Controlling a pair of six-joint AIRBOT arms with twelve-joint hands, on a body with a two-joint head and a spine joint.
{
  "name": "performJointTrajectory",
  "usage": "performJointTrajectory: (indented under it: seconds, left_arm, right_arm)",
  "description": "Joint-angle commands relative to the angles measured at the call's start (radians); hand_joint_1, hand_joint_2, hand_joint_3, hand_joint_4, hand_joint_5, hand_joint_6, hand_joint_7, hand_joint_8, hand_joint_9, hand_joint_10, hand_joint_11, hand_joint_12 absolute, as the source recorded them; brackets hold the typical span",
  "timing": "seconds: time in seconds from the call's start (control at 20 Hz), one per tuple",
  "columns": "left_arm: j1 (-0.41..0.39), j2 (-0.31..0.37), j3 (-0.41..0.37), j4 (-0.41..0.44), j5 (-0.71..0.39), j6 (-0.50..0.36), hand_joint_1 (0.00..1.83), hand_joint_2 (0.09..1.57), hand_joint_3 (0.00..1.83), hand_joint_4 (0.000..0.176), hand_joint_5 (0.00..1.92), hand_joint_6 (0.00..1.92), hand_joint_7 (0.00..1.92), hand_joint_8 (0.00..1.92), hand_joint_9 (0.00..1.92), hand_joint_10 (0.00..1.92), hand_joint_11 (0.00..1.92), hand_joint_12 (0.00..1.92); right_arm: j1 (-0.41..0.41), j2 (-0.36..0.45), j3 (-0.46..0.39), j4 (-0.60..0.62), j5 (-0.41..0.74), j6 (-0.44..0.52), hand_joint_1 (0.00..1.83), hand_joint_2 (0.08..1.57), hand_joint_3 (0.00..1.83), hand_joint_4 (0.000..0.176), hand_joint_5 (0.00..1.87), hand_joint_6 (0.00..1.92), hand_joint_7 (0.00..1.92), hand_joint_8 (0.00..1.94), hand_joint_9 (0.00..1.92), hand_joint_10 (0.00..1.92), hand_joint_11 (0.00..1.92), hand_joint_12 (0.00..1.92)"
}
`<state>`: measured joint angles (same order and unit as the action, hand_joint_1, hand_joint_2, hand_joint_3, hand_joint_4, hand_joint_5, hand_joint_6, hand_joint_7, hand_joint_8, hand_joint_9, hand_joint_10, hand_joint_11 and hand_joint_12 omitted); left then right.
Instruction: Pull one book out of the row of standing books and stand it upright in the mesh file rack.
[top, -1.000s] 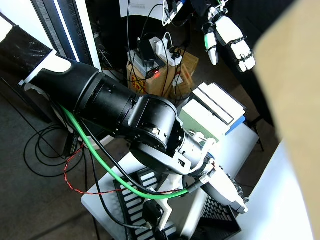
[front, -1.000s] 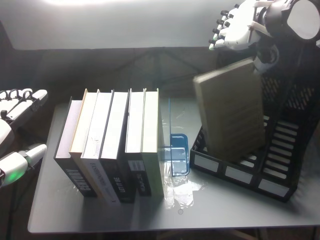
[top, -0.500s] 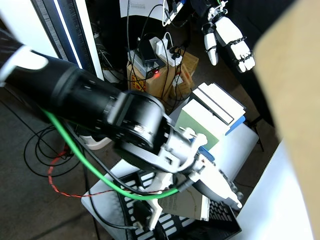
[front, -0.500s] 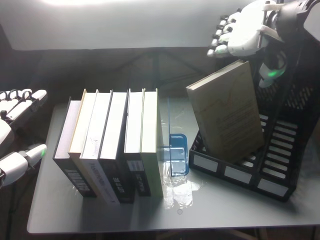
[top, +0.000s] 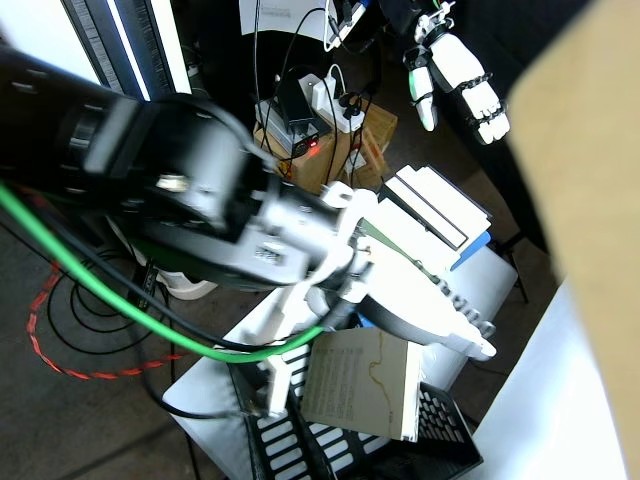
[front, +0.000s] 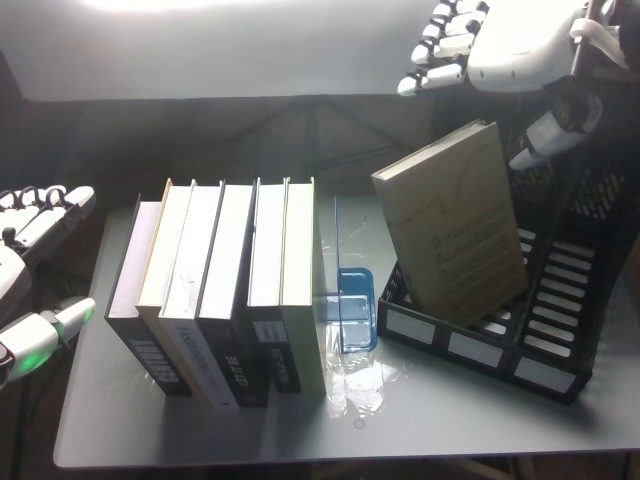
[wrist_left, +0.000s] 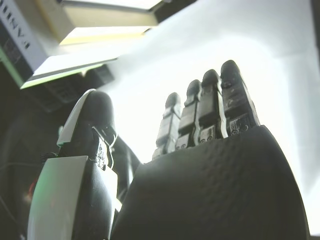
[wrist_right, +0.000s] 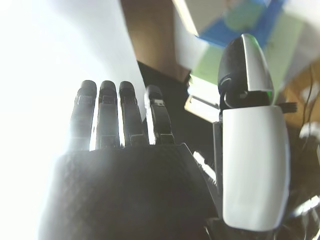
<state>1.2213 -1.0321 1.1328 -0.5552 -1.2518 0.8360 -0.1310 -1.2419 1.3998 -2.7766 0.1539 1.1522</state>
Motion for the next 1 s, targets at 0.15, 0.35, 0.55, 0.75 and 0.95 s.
performJointTrajectory:
  seconds: [0.15,0.35,0.55,0.75,0.95]
  left_arm:
    - [-0.004,0.008,-0.009,-0.022,-0.133,-0.002,0.66,1.36,0.00,0.061,0.01,0.00,0.00,0.00,0.00,0.00,0.00,0.00]
    - [0.014,0.027,-0.034,-0.051,-0.140,-0.003,0.66,1.36,0.00,0.043,0.01,0.00,0.00,0.00,0.00,0.00,0.00,0.00]
    - [0.023,0.040,-0.051,-0.077,-0.137,-0.001,0.51,1.37,0.00,0.116,0.00,0.00,0.00,0.00,0.00,0.00,0.00,0.00]
    - [0.034,0.047,-0.056,-0.089,-0.141,-0.002,0.48,1.37,0.00,0.080,0.00,0.00,0.00,0.00,0.00,0.00,0.00,0.00]
    - [0.035,0.062,-0.068,-0.080,-0.164,-0.002,0.39,1.38,0.00,0.095,0.00,0.00,0.00,0.00,0.00,0.00,0.00,0.00]
  right_arm:
    - [0.014,0.009,-0.027,0.137,-0.126,-0.004,0.67,1.04,0.01,0.044,0.00,0.00,0.00,0.00,0.00,0.00,0.00,0.00]
    - [0.017,-0.012,-0.027,0.242,-0.131,-0.004,0.60,1.09,0.02,0.112,0.00,0.00,0.00,0.00,0.00,0.00,0.00,0.00]
    - [0.036,-0.067,0.047,0.383,-0.077,-0.004,0.60,1.15,0.01,0.108,0.00,0.00,0.00,0.00,0.00,0.00,0.00,0.00]
    - [-0.007,-0.113,0.201,1.490,0.177,-0.715,0.42,1.14,0.00,0.026,0.00,0.00,0.00,0.00,0.00,0.00,0.00,0.00]
    - [-0.015,-0.075,0.142,1.598,0.273,-0.821,0.43,1.15,0.00,0.010,0.00,0.00,0.00,0.00,0.00,0.00,0.00,0.00]
